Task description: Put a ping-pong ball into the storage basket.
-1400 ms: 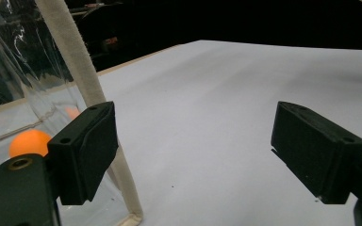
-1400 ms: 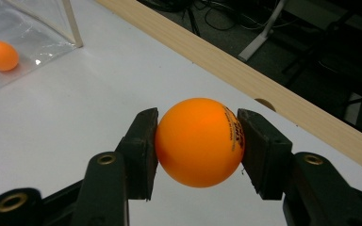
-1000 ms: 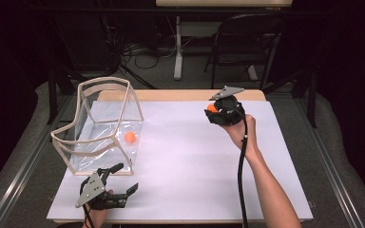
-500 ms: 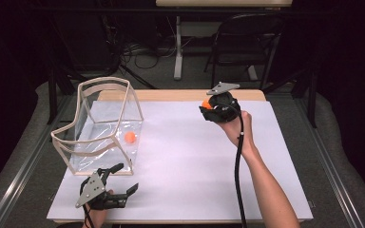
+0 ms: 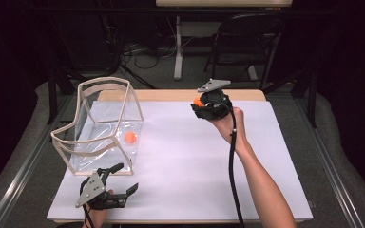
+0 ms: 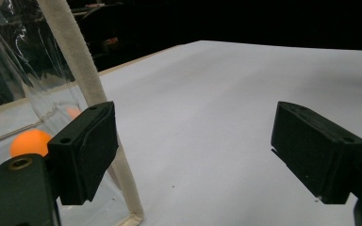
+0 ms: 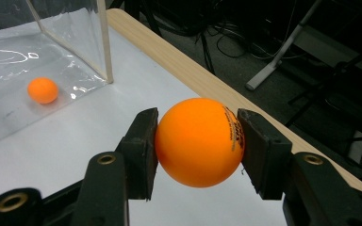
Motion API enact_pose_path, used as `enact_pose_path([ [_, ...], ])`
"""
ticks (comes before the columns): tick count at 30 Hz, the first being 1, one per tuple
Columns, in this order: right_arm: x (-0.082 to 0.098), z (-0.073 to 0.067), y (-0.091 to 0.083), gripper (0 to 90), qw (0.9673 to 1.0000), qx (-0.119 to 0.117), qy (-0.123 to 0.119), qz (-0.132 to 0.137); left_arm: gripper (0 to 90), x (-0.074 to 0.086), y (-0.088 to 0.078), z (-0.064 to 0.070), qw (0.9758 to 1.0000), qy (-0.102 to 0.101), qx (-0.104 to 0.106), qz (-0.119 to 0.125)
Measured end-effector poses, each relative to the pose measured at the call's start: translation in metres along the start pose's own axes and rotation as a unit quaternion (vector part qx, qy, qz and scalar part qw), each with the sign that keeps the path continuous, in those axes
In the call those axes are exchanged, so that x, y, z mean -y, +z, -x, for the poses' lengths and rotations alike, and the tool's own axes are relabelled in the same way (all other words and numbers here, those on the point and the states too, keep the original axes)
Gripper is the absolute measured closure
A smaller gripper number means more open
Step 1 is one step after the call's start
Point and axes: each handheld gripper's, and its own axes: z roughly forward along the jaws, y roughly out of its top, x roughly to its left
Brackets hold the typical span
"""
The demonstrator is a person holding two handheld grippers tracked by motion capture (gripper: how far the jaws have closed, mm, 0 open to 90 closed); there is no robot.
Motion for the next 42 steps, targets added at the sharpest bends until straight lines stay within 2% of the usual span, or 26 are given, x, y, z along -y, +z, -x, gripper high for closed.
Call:
enact_pose_path([
  [8, -0.009, -0.005, 0.002, 50.4, 0.9999, -0.006, -0.008, 0.005, 15.8, 0.0, 0.0, 0.0, 1.0, -0.001, 0.001, 0.003],
  [16, -0.018, -0.01, 0.004, 50.4, 0.9998, -0.014, -0.006, 0.013, 15.8, 0.0, 0.0, 0.0, 1.0, 0.0, 0.0, 0.001],
  [42, -0.045, -0.033, 0.014, 50.4, 0.9984, -0.037, -0.032, 0.029, 15.8, 0.0, -0.001, 0.0, 1.0, -0.001, 0.0, 0.003],
])
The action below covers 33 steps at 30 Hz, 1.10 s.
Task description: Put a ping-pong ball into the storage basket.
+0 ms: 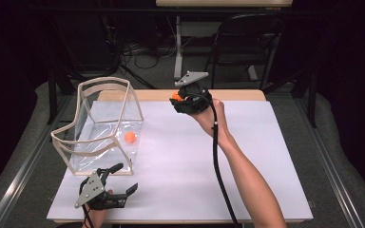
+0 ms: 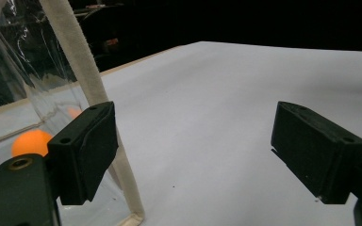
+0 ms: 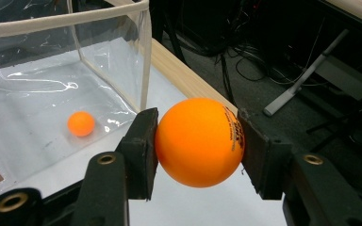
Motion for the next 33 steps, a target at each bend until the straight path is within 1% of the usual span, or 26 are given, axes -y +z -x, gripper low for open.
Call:
enact_pose_path([
  [6, -0.005, -0.004, 0.002, 50.4, 1.0, -0.005, -0.003, 0.001, 15.8, 0.0, 0.0, 0.0, 1.0, 0.0, 0.001, -0.001],
  [12, -0.011, -0.01, 0.005, 50.4, 0.9999, -0.008, -0.014, 0.003, 15.8, 0.0, 0.0, 0.0, 1.0, 0.0, 0.0, 0.0],
  [21, -0.02, -0.016, 0.011, 50.5, 0.9997, -0.017, -0.018, 0.004, 15.8, 0.0, 0.0, 0.0, 1.0, 0.002, 0.001, -0.002],
  [33, -0.033, -0.022, 0.018, 50.5, 0.9992, -0.031, -0.024, 0.006, 15.8, 0.0, 0.0, 0.0, 1.0, -0.002, 0.0, 0.001],
])
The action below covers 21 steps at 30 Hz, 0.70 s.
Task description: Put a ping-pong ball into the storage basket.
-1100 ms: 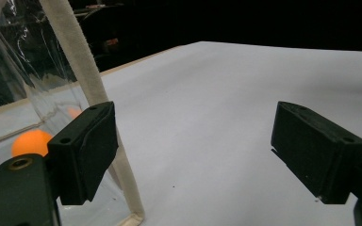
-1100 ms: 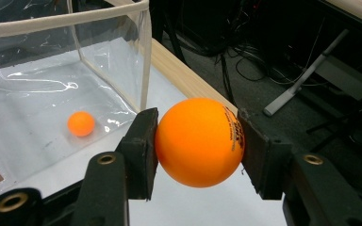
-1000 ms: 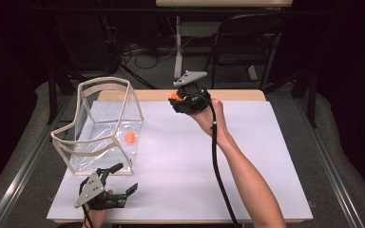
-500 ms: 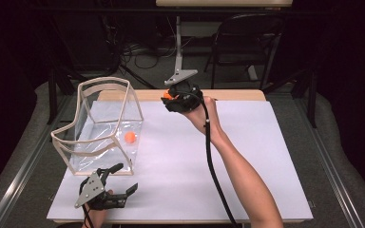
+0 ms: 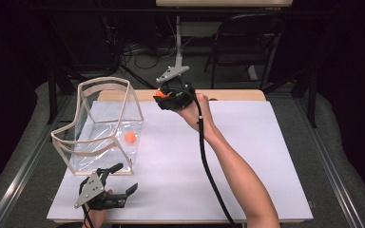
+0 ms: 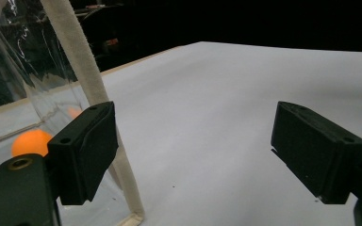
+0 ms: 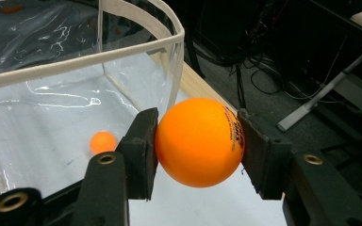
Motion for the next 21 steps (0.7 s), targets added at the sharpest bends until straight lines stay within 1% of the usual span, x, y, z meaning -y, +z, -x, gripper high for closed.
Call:
enact_pose_path([
  [14, -0.013, -0.006, 0.007, 50.5, 0.9999, -0.011, -0.01, 0.003, 15.8, 0.0, 0.0, 0.0, 1.0, -0.002, 0.0, 0.0],
  [21, -0.019, -0.008, 0.008, 50.5, 0.9998, -0.015, -0.011, 0.005, 15.8, 0.0, 0.0, -0.001, 1.0, -0.001, 0.0, 0.0],
])
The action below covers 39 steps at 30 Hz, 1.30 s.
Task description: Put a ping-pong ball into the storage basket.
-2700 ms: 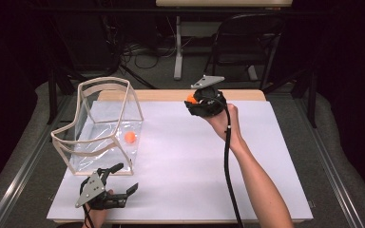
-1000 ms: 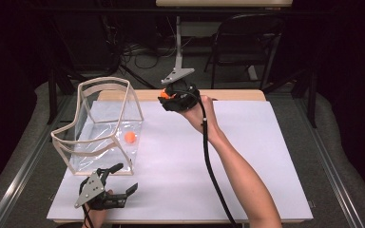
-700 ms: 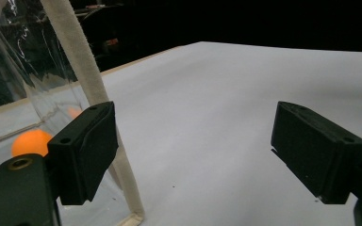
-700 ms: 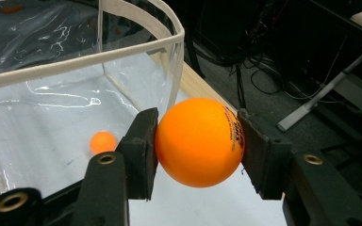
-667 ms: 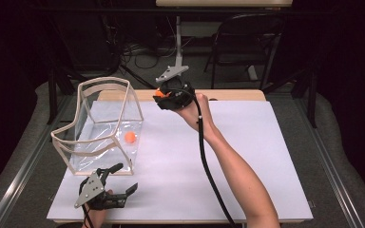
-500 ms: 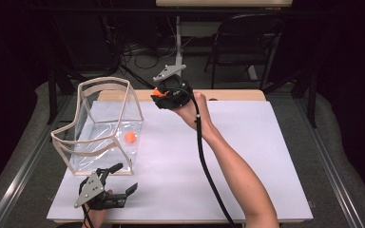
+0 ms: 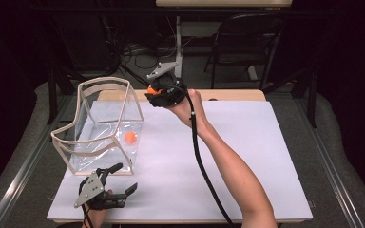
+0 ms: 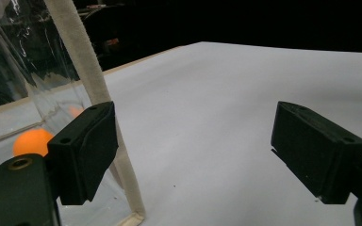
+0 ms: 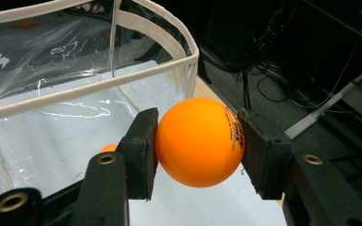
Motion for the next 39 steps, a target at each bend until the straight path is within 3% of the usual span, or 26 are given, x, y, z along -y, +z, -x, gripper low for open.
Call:
enact_pose_path([
  [39, -0.031, -0.018, 0.016, 50.5, 0.9995, -0.024, -0.02, 0.007, 15.8, 0.0, -0.001, 0.0, 1.0, 0.001, 0.0, 0.001],
])
